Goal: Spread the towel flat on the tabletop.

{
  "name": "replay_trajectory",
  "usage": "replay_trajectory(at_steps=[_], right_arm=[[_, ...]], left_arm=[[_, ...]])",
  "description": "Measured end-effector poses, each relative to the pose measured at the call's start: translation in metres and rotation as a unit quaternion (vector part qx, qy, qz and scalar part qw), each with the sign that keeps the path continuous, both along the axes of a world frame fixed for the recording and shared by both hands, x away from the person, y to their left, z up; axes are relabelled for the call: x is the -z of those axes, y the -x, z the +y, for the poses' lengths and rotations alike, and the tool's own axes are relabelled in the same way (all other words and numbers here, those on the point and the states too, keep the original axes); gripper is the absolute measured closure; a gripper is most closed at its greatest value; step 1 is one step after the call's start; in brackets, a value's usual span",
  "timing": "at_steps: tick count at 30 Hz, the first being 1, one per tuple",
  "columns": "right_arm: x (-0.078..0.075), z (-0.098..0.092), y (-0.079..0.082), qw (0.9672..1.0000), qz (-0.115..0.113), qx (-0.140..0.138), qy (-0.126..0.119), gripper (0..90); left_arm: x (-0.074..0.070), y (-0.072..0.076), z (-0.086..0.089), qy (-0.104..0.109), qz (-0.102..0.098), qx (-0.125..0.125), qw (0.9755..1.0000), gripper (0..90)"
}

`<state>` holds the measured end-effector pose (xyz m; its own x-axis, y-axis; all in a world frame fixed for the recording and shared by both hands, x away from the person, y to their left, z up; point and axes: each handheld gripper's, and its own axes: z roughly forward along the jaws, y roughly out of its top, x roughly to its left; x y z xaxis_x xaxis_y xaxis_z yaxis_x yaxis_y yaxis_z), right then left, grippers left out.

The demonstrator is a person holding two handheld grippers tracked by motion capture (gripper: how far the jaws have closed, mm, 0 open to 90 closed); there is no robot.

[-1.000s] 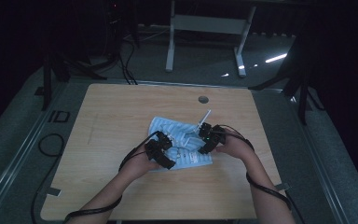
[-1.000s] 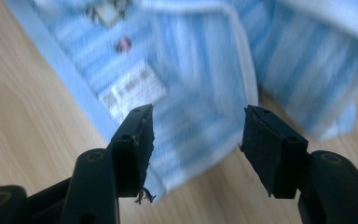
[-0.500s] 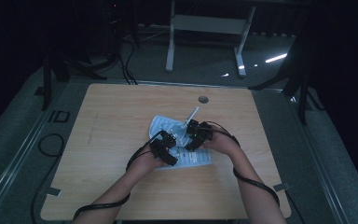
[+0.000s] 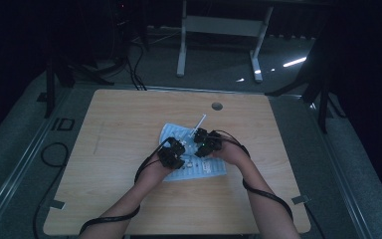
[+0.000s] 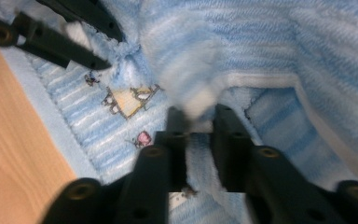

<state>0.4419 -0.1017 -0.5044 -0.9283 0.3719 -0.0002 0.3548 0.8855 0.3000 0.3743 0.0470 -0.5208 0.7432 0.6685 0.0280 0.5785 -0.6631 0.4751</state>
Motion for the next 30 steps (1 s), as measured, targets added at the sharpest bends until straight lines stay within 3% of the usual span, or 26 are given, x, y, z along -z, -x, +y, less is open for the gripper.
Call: replay_trajectory(at_steps=[8, 18, 25, 30], right_arm=[[-0.011, -0.008, 0.004, 0.9999, -0.007, -0.003, -0.008, 84.2], [-0.039, -0.035, 0.019, 0.999, -0.041, -0.002, -0.017, 84.4], [-0.063, -0.068, 0.023, 0.9973, -0.06, 0.024, -0.035, 84.4], [-0.071, -0.092, 0.027, 0.9956, -0.066, 0.041, -0.052, 84.6]], left_arm=[[-0.016, 0.009, 0.002, -0.003, -0.018, 0.012, 0.9998, 82.6], [-0.047, 0.027, 0.016, 0.001, -0.026, 0.038, 0.9989, 82.7], [-0.081, 0.027, 0.042, 0.019, -0.055, 0.016, 0.9982, 82.7], [-0.087, 0.017, 0.06, 0.019, -0.06, -0.011, 0.998, 82.7]])
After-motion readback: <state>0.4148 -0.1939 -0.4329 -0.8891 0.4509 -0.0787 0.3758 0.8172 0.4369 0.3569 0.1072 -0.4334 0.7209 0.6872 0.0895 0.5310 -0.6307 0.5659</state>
